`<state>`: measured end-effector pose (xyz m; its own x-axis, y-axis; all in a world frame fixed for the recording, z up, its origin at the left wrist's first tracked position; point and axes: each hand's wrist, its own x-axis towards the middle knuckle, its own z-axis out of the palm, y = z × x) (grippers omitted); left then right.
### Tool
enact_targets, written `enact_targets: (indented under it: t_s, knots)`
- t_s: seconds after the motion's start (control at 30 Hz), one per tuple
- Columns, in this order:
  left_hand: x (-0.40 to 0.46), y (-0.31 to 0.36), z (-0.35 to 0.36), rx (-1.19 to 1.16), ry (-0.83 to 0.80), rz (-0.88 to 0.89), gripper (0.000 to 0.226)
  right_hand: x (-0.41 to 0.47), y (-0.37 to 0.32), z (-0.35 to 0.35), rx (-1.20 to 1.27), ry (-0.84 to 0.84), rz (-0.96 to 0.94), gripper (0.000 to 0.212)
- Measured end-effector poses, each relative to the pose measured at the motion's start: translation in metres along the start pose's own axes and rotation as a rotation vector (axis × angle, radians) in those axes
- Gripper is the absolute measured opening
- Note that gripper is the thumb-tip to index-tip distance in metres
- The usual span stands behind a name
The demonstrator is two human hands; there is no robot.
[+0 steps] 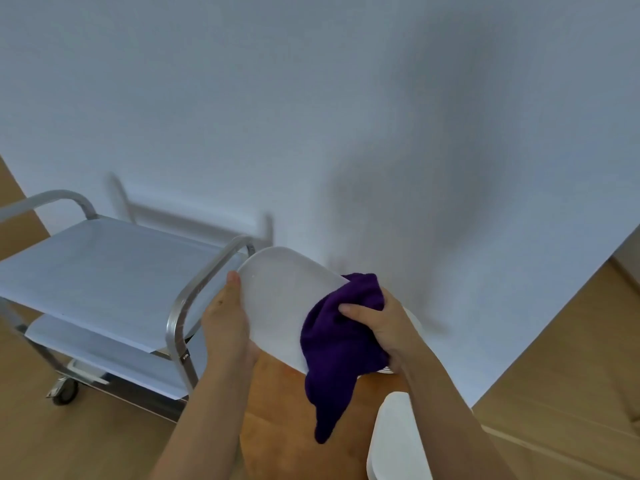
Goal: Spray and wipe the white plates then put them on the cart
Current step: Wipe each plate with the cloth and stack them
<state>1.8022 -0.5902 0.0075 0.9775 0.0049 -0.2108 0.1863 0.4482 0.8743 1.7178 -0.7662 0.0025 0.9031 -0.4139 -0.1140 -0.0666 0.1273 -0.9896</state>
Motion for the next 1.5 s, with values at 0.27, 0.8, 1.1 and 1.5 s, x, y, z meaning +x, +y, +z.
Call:
enact_targets:
  t_s: [0.27, 0.8, 1.1, 1.5]
  knots:
    - [-0.017, -0.016, 0.026, -0.174, 0.035, -0.038, 0.037, 0.0, 0.029, 0.025, 0.269, 0.561, 0.089, 0.051]
    - [0.017, 0.023, 0.044, 0.734, -0.591, 0.042, 0.039, 0.014, -0.033, 0.011, -0.224, 0.165, -0.209, 0.045]
    - [0.011, 0.029, 0.047, 0.134, -0.09, 0.022, 0.026, -0.004, 0.006, 0.029, -0.237, 0.216, -0.135, 0.05]
    - [0.004, 0.007, 0.036, 0.002, -0.041, -0.084, 0.023, -0.004, 0.002, 0.026, 0.148, 0.507, -0.028, 0.042]
